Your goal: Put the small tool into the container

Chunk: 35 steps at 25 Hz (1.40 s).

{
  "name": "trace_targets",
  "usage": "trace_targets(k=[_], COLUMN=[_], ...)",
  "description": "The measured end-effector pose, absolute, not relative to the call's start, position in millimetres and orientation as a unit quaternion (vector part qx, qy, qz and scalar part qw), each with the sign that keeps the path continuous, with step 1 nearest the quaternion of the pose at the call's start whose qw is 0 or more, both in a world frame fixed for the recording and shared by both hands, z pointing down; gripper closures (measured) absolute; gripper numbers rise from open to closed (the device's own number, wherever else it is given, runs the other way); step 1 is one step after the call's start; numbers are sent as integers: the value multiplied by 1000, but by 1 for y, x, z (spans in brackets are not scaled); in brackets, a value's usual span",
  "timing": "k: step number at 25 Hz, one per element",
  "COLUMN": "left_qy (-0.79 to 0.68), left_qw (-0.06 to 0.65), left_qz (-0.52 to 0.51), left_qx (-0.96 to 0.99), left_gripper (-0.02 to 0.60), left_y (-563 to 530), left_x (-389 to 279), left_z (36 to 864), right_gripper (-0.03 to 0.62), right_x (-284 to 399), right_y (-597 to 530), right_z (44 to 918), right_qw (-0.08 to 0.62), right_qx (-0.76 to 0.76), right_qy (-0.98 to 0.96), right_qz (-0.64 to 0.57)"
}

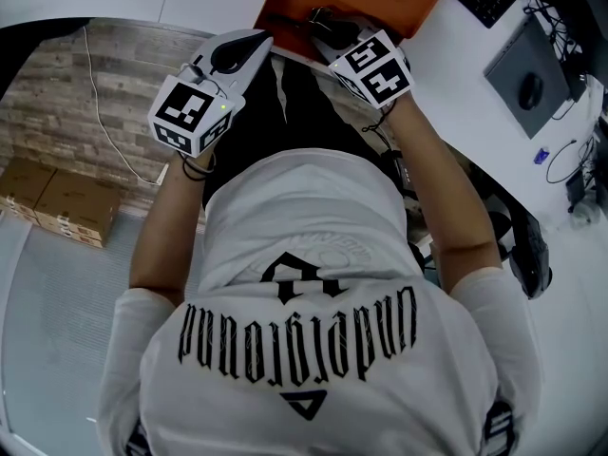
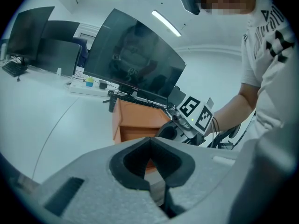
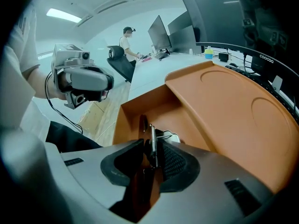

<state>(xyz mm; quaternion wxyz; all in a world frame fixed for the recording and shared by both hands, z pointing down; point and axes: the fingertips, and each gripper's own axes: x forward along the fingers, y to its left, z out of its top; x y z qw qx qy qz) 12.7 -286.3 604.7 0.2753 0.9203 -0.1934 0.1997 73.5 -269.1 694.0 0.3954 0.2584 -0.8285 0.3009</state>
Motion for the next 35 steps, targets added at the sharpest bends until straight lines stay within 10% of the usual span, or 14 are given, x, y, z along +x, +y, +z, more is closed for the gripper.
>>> trace_targets(k=[35], left_qy=[-208], left_qw=[219], left_qz=[188], left_qx=[935], left_gripper=[568], left_y=[-261], left_x=[21], left_z=[561], right_gripper=[445], right_x=[104], right_y=[-259], right_z=[631], right_qw=[390], right_qx=[329], right_qy=[-825], right_qz=[242])
